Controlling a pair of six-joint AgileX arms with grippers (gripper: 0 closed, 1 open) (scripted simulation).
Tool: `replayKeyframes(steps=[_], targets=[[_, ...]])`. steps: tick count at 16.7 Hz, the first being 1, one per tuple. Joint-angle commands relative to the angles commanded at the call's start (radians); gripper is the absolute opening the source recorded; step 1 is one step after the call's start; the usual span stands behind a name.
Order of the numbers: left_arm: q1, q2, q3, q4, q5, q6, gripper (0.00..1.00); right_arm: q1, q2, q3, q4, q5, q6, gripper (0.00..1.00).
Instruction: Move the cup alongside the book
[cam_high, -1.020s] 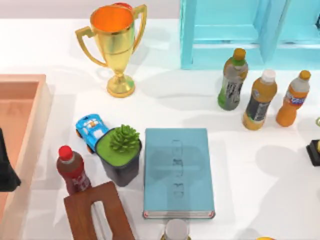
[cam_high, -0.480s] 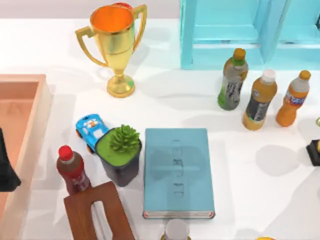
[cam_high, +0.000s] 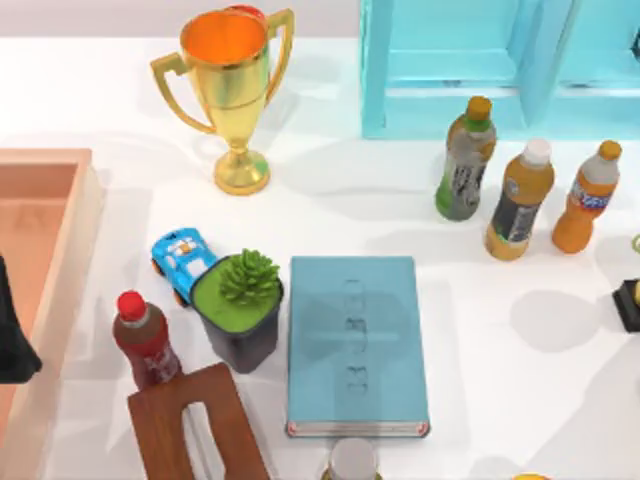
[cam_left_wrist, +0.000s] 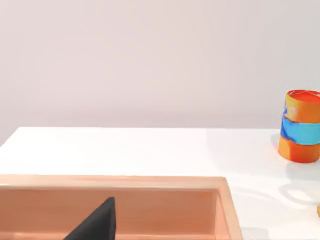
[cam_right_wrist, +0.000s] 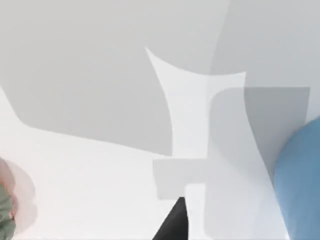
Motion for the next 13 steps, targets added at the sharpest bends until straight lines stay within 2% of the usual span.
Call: replayKeyframes(steps=[5, 13], targets=[[0.000, 0.000, 0.000, 0.000, 0.000, 0.000, 1.00, 0.000, 0.000, 0.000, 0.000, 0.000, 0.000, 0.02], [0.000, 0.000, 0.000, 0.000, 0.000, 0.000, 1.00, 0.000, 0.000, 0.000, 0.000, 0.000, 0.000, 0.00]])
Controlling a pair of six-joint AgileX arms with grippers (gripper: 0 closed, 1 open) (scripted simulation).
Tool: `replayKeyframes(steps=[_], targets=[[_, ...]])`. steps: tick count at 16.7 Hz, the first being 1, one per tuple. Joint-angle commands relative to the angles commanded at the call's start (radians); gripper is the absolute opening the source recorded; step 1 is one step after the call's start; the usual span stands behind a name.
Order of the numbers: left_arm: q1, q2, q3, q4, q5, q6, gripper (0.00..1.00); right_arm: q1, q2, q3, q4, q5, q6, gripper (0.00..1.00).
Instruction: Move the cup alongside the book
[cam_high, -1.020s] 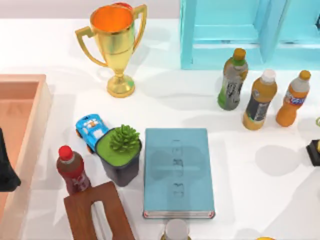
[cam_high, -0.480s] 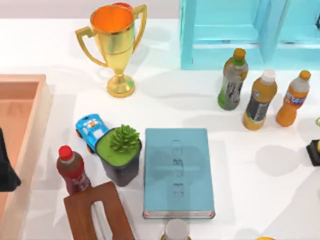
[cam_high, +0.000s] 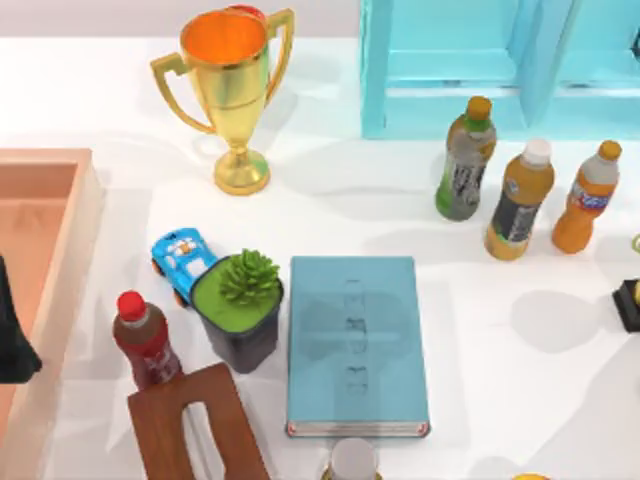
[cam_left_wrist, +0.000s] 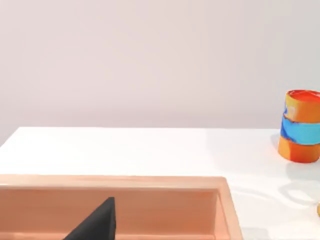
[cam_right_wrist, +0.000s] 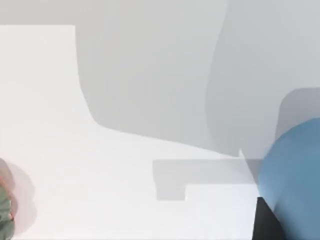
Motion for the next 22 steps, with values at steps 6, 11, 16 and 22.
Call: replayKeyframes(steps=[6, 11, 16, 22], targets=[[0.000, 0.000, 0.000, 0.000, 0.000, 0.000, 1.00, -0.003, -0.032, 0.068, -0.119, 0.000, -0.001, 0.00], [0.000, 0.000, 0.000, 0.000, 0.000, 0.000, 1.00, -0.001, -0.066, 0.121, -0.185, -0.001, -0.002, 0.00], [0.000, 0.000, 0.000, 0.000, 0.000, 0.000, 1.00, 0.045, -0.058, 0.152, -0.181, -0.004, 0.044, 0.00], [0.000, 0.000, 0.000, 0.000, 0.000, 0.000, 1.00, 0.277, -0.118, 0.287, -0.131, -0.029, 0.409, 0.00]])
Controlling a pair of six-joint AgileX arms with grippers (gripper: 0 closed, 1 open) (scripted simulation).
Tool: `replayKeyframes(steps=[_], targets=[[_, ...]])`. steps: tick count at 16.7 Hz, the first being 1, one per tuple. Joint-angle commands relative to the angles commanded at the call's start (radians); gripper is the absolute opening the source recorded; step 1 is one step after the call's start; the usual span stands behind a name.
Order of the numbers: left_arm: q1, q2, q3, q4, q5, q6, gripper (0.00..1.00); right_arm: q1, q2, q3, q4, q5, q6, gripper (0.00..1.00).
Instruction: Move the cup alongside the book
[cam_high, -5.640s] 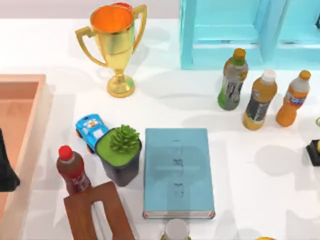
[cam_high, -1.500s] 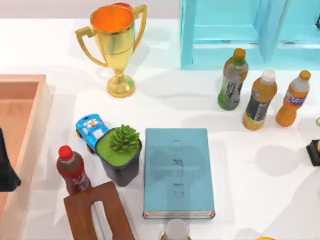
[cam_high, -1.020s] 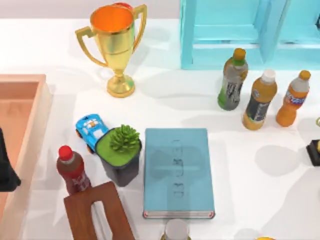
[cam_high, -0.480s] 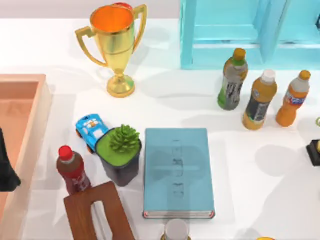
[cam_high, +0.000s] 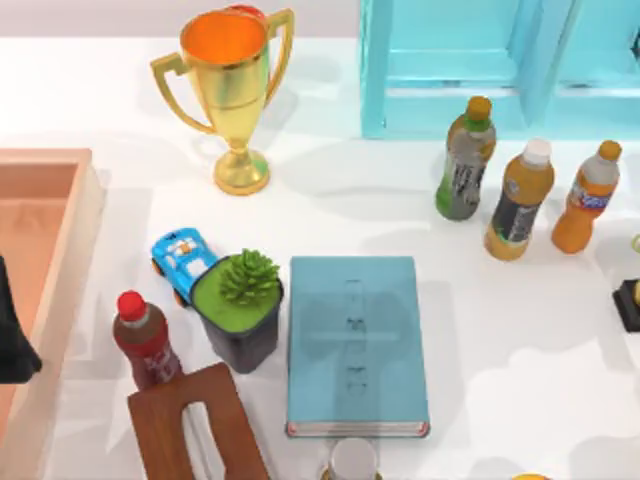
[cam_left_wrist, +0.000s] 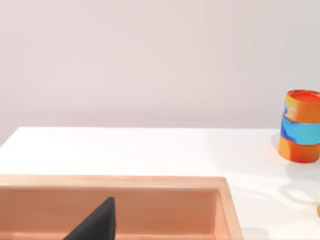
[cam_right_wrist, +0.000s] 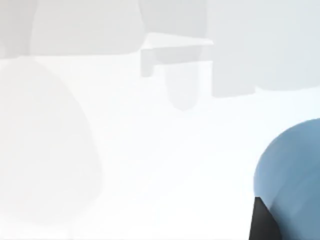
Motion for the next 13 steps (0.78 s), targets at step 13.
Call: replayKeyframes(steps=[13], targets=[[0.000, 0.000, 0.000, 0.000, 0.000, 0.000, 1.00, 0.442, -0.159, 0.100, 0.062, 0.005, 1.126, 0.00]])
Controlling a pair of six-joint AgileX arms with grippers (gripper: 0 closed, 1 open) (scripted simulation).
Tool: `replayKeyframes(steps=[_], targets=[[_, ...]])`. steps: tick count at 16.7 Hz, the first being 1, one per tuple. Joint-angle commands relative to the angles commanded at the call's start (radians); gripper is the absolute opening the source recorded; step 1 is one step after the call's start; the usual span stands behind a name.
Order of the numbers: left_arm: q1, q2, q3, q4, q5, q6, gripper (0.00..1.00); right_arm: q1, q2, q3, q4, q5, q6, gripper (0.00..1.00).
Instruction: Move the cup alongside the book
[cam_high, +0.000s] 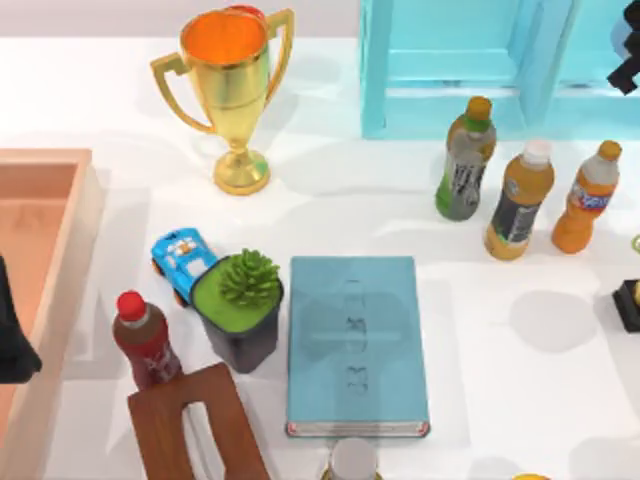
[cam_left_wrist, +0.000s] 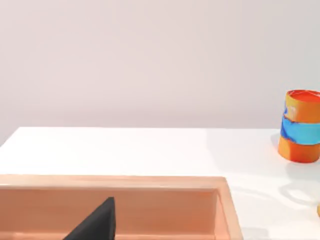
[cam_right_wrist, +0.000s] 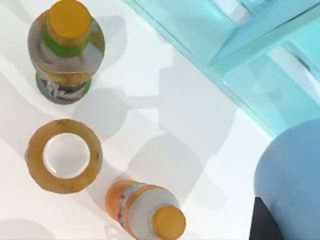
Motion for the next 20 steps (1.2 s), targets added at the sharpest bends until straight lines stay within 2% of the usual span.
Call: replayKeyframes(steps=[6, 20], targets=[[0.000, 0.000, 0.000, 0.000, 0.000, 0.000, 1.00, 0.142, 0.006, 0.020, -0.045, 0.025, 0.420, 0.00], [0.000, 0.000, 0.000, 0.000, 0.000, 0.000, 1.00, 0.474, 0.144, -0.017, -0.301, 0.048, 1.184, 0.00]])
